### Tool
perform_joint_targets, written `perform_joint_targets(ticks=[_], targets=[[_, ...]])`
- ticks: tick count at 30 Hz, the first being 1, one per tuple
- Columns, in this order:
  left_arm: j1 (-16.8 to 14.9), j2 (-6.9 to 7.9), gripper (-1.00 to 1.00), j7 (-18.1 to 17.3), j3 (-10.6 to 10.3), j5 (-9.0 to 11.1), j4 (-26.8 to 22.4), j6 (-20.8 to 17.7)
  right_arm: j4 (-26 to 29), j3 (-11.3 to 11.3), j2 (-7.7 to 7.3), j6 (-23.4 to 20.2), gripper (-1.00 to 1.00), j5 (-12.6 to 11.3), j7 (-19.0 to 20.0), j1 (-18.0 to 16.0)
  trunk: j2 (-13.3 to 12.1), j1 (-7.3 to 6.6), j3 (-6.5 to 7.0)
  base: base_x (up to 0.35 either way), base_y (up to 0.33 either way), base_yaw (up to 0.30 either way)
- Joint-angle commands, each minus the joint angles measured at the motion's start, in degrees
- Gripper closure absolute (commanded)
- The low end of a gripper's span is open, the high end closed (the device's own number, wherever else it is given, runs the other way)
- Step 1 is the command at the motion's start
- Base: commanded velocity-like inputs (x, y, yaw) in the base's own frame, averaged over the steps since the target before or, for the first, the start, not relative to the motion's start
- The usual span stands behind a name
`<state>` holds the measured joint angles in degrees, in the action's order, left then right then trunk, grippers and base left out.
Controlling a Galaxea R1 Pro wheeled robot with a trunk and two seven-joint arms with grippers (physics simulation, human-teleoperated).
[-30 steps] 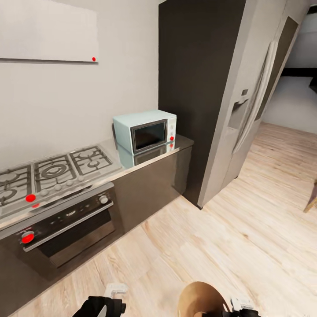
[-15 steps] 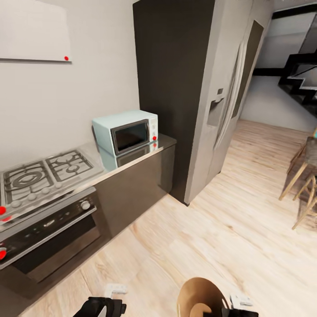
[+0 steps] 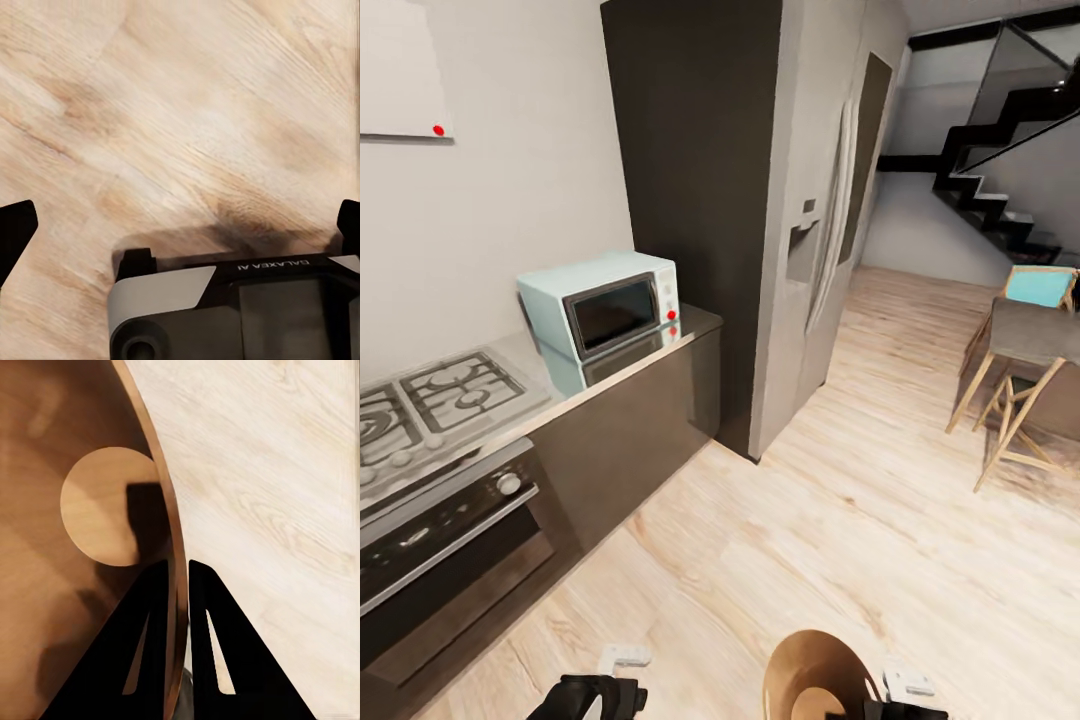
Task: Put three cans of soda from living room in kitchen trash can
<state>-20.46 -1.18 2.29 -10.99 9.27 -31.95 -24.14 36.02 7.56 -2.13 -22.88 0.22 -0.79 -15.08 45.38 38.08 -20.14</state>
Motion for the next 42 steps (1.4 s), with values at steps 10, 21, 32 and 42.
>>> perform_joint_targets(ticks=[10, 21, 32, 42], targets=[[0.0, -0.04, -1.00, 0.0, 0.0, 0.0, 0.0, 0.4, 0.0, 0.0, -0.04, 0.0, 1.00, -0.4, 0.4, 0.0, 0.0, 0.00, 0.00, 0.000, 0.000, -0.250], [0.1, -0.12, -1.00, 0.0, 0.0, 0.0, 0.0, 0.4, 0.0, 0.0, 0.01, 0.0, 1.00, -0.4, 0.4, 0.0, 0.0, 0.00, 0.00, 0.000, 0.000, -0.250], [0.1, -0.13, -1.00, 0.0, 0.0, -0.1, 0.0, 1.5, 0.0, 0.0, 0.04, 0.0, 1.00, -0.4, 0.5, 0.0, 0.0, 0.00, 0.00, 0.000, 0.000, -0.250], [0.1, -0.13, -1.00, 0.0, -0.1, -0.1, 0.0, 1.6, 0.0, -0.1, 0.08, 0.0, 1.00, -0.4, 0.5, 0.0, 0.0, 0.00, 0.00, 0.009, 0.000, -0.250]])
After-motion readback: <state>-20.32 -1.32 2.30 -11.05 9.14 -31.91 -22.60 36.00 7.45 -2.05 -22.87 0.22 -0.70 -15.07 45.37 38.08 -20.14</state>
